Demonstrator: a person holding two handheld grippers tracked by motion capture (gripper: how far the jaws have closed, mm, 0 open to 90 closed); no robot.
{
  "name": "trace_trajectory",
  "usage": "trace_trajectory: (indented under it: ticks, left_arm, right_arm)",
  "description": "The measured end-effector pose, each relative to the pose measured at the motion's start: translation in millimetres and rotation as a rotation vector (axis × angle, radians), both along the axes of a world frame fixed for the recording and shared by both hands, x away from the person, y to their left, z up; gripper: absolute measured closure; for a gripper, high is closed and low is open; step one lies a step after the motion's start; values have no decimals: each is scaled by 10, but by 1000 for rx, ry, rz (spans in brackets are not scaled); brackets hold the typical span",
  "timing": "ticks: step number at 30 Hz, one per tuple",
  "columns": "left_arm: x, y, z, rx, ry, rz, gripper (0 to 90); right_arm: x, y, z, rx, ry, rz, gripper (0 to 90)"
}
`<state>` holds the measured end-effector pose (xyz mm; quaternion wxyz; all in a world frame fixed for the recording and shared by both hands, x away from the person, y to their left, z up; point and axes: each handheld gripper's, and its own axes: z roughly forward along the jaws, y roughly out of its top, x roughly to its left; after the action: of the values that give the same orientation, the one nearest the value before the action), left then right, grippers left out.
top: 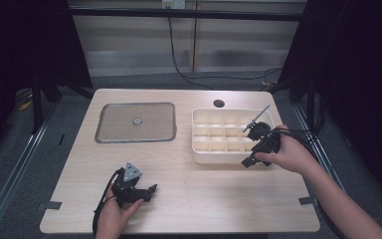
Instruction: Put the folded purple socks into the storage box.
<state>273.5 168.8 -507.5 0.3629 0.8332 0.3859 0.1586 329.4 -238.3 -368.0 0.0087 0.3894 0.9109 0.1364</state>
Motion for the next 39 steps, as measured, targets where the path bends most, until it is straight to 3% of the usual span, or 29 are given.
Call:
trace_trajectory:
  ticks: [18,39]
  left_arm:
    - [0,0,0,0,0,1,195]
    - [0,0,0,-1,-1,2,195]
  right_arm:
    - [-168,293,-93,7,-2,100,318]
    - [-305,518,-224,43,20,147,317]
